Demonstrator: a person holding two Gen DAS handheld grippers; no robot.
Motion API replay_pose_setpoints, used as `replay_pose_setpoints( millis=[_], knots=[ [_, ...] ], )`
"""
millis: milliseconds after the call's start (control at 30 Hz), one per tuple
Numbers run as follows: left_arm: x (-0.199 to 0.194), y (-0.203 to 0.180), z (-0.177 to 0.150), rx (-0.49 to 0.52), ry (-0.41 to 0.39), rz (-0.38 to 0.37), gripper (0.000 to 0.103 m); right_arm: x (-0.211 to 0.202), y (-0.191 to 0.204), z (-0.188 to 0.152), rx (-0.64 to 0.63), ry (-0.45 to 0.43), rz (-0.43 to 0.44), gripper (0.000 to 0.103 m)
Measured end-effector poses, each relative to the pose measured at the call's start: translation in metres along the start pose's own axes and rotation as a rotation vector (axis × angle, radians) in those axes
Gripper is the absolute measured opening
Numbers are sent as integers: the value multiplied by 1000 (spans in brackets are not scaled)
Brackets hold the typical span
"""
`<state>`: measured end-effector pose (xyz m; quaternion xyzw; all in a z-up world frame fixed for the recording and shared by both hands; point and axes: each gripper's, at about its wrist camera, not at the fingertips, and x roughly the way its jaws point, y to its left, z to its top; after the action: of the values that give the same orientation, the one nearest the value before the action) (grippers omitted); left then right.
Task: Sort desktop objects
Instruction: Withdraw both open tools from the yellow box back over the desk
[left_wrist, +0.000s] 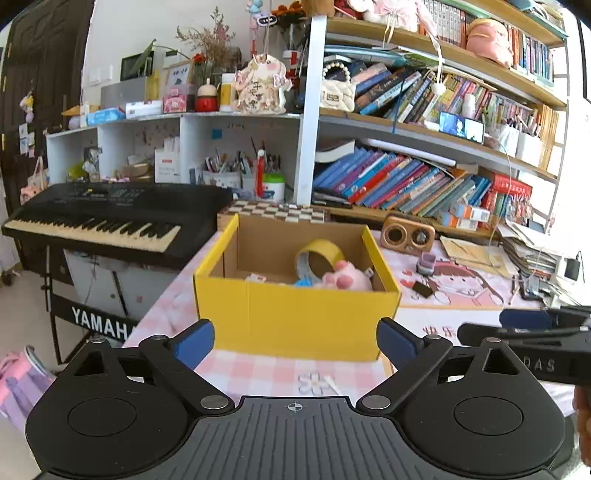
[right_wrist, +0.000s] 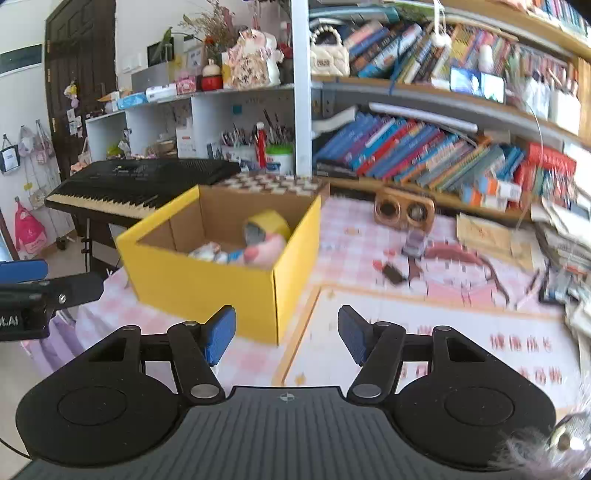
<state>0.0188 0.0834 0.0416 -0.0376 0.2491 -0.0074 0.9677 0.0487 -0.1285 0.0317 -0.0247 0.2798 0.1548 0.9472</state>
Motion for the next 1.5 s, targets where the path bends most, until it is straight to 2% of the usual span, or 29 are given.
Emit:
replay_pose_setpoints(
  millis=[267,467,867,1500],
  knots=[
    [-8,-7,-19,25,13,3,97,-17,11,-31,-7,13,-53,61],
    [-7,-15,-39,42,74,-17,97,-21,18,-51,-52,42,-77,63],
    [4,-21,-50,56,141,-30,97,-15,10,-58,-15,79,-99,67],
    [35,-69,-49,147,214,-147,97,-18,-37,-66,76,130,-205,72]
  ],
)
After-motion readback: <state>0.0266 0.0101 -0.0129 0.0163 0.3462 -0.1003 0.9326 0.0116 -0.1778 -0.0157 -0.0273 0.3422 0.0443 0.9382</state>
